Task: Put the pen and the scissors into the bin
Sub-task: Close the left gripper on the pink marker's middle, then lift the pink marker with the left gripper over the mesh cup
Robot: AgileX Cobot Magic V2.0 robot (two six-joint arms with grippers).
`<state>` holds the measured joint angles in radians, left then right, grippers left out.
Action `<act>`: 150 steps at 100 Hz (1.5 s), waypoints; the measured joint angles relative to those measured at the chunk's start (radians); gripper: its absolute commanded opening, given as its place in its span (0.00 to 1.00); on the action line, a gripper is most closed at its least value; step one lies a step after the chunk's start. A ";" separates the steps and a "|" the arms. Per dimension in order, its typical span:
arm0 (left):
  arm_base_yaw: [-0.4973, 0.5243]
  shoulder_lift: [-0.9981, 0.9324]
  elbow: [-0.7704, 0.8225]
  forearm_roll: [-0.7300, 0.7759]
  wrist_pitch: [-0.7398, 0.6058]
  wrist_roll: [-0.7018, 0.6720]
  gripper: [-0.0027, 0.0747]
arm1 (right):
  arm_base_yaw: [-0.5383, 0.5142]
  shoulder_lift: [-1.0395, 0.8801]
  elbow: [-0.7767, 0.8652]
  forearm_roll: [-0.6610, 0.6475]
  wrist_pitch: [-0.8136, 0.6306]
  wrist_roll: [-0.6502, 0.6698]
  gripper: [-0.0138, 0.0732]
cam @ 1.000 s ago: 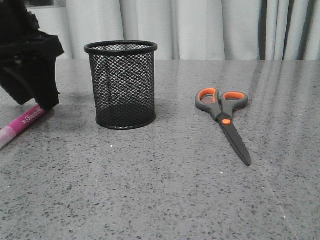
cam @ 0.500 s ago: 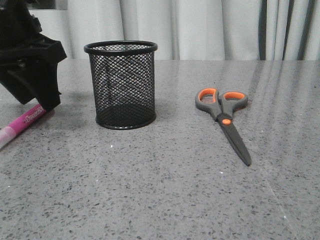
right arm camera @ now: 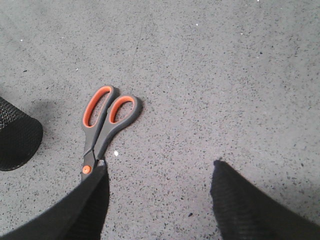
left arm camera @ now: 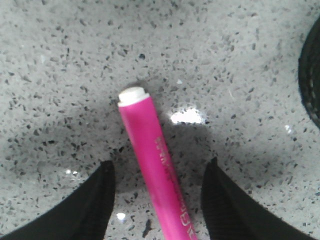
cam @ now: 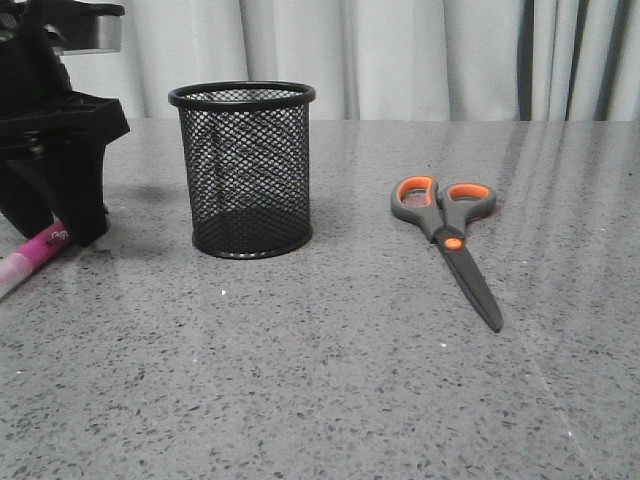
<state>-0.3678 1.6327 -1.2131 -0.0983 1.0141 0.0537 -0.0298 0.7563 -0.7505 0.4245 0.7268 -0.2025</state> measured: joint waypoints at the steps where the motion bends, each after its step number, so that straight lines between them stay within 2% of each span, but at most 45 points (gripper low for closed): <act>1: 0.000 0.000 0.000 0.000 0.000 0.000 0.47 | 0.000 0.000 0.000 0.000 0.000 0.000 0.62; 17: 0.000 0.000 0.000 0.000 0.000 0.000 0.33 | 0.000 0.000 0.000 0.000 0.000 0.000 0.62; 37: 0.000 0.001 0.000 -0.002 0.000 0.000 0.00 | 0.000 0.000 0.000 0.000 0.000 0.000 0.62; 65: 0.000 -0.033 0.000 -0.002 -0.049 0.000 0.01 | 0.000 0.000 0.000 0.000 0.000 0.000 0.62; 91: 0.000 -0.265 0.000 -0.005 -0.228 0.007 0.01 | 0.000 0.000 0.000 0.000 0.000 0.000 0.62; 100: 0.000 -0.328 0.000 -0.055 -0.294 0.051 0.01 | 0.000 0.000 0.000 0.000 0.000 0.000 0.62; 110: 0.000 -0.362 0.000 -0.181 -0.353 0.152 0.01 | 0.000 0.000 0.000 0.000 0.000 0.000 0.62; 126: -0.069 -0.361 0.007 -0.345 -0.443 0.324 0.01 | 0.000 0.000 0.000 0.000 0.000 0.000 0.62; 150: -0.202 -0.298 0.007 -0.388 -0.573 0.375 0.01 | 0.000 0.000 0.000 0.000 0.000 0.000 0.62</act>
<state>-0.5698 1.3344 -1.2063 -0.4861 0.4413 0.4286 -0.0298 0.7563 -0.7505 0.4245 0.7268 -0.2025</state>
